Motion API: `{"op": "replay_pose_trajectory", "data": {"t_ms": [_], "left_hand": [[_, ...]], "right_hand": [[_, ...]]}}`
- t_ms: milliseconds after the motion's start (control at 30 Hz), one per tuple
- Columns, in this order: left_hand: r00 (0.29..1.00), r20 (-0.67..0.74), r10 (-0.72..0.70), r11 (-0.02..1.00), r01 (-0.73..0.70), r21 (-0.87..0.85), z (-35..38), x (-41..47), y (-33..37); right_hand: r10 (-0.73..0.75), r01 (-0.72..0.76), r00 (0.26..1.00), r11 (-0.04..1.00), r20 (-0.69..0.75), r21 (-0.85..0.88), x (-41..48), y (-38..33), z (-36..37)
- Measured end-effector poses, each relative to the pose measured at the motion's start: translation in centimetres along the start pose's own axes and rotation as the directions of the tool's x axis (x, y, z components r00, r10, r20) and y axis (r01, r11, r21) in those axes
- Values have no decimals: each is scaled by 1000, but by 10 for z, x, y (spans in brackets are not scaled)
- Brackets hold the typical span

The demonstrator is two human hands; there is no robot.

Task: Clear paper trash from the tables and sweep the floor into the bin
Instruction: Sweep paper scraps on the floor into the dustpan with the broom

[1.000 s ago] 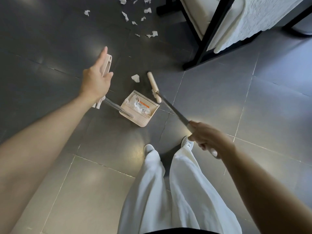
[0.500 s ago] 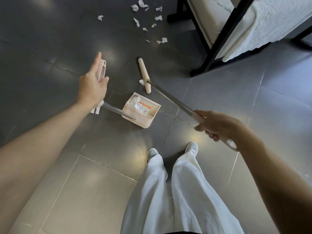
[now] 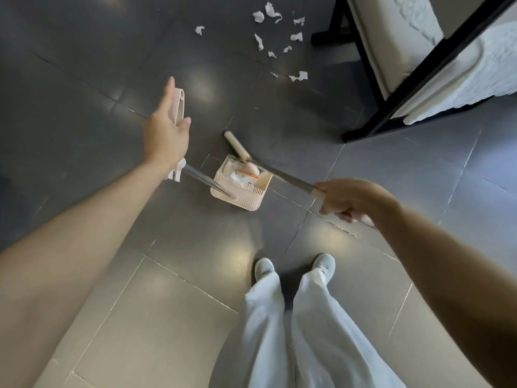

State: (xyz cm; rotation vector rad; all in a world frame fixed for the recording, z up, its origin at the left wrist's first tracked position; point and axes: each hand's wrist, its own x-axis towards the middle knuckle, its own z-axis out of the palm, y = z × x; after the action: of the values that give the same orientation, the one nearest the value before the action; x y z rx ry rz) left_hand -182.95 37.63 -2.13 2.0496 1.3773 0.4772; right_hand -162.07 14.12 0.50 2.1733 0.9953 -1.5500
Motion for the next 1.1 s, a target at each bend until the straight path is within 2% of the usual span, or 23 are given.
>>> {"op": "replay_pose_trajectory", "data": {"t_ms": [67, 200, 500, 633, 800, 933, 1100], "left_hand": [[999, 34, 23, 1000, -23, 5, 1, 14, 6], [993, 78, 90, 996, -89, -13, 0, 49, 12], [989, 54, 136, 990, -134, -34, 19, 190, 59], [989, 56, 133, 991, -135, 19, 29, 254, 82], [971, 116, 209, 972, -219, 85, 31, 325, 98], [958, 180, 225, 959, -250, 135, 21, 373, 93], [943, 225, 245, 950, -280, 140, -5, 409, 70]], "right_hand": [[-14, 11, 1000, 992, 25, 124, -9, 15, -15], [5, -1, 1000, 910, -7, 414, -15, 39, -57], [94, 81, 962, 798, -255, 598, 42, 47, -200], [144, 51, 949, 809, -281, 586, 75, 51, -266], [232, -43, 930, 839, -284, 543, 111, 47, -327], [278, -125, 923, 872, -267, 474, 143, 30, -348], [288, -195, 942, 887, -171, 418, 169, -18, -338]]}}
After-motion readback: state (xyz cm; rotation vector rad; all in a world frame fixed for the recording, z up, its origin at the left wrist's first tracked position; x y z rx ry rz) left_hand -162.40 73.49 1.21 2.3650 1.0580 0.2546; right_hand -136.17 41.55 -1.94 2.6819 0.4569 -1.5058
